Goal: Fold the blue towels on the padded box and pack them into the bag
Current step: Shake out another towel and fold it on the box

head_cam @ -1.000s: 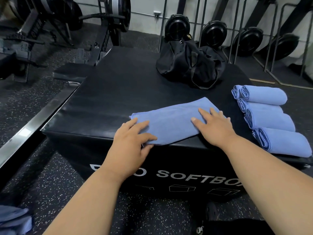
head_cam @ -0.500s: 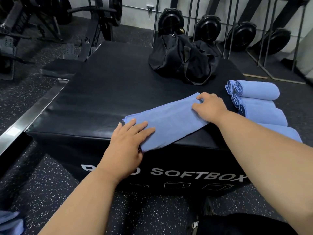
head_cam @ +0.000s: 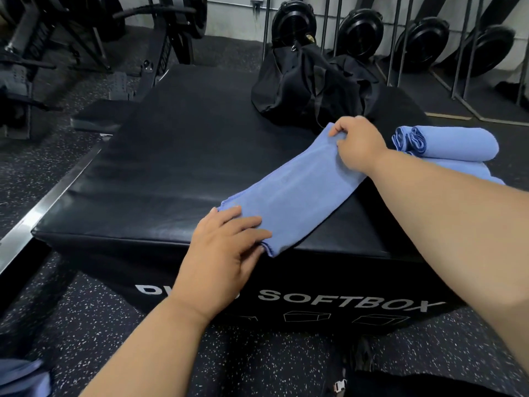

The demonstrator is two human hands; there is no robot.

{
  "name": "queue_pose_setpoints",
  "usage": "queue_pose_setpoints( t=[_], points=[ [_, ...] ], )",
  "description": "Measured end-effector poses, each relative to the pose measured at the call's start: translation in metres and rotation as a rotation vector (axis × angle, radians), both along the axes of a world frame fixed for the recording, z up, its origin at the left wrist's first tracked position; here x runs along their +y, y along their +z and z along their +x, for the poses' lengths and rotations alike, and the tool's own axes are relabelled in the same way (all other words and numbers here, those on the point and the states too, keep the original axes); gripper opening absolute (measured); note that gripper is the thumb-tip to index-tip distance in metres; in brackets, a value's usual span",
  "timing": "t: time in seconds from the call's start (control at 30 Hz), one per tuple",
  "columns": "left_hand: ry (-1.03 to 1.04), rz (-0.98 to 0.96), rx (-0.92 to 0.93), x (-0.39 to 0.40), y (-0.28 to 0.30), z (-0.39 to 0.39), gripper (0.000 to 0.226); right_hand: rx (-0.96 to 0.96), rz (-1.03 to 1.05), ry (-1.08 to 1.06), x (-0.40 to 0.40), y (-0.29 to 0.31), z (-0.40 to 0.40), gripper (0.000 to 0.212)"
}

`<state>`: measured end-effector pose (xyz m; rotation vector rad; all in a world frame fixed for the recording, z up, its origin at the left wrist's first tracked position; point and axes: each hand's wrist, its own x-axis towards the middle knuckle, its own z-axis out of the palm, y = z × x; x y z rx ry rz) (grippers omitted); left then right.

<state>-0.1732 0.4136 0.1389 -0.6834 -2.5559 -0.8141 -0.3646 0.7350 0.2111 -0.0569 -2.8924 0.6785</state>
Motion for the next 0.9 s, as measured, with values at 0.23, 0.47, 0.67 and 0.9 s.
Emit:
queue_pose_setpoints(
  t=[0.23, 0.47, 0.67, 0.9],
  points=[
    [-0.033, 0.014, 0.007, 0.028, -0.002, 0.003, 0.023, -0.027, 0.212, 0.179, -0.039, -0.007, 0.005, 0.038],
    [-0.073, 0.128, 0.042, 0.034, 0.009, 0.006, 0.021, -0.270, 0.223, 0.223, -0.066, -0.030, 0.031, 0.073],
    [0.068, -0.151, -0.216, 0.013, 0.002, 0.003, 0.071, -0.309, 0.326, 0.292, -0.064, -0.028, 0.040, 0.094],
    [0.216, -0.158, -0.212, -0.004, 0.002, -0.002, 0.055, -0.247, 0.319, 0.419, -0.047, -0.035, 0.073, 0.101]
  ],
)
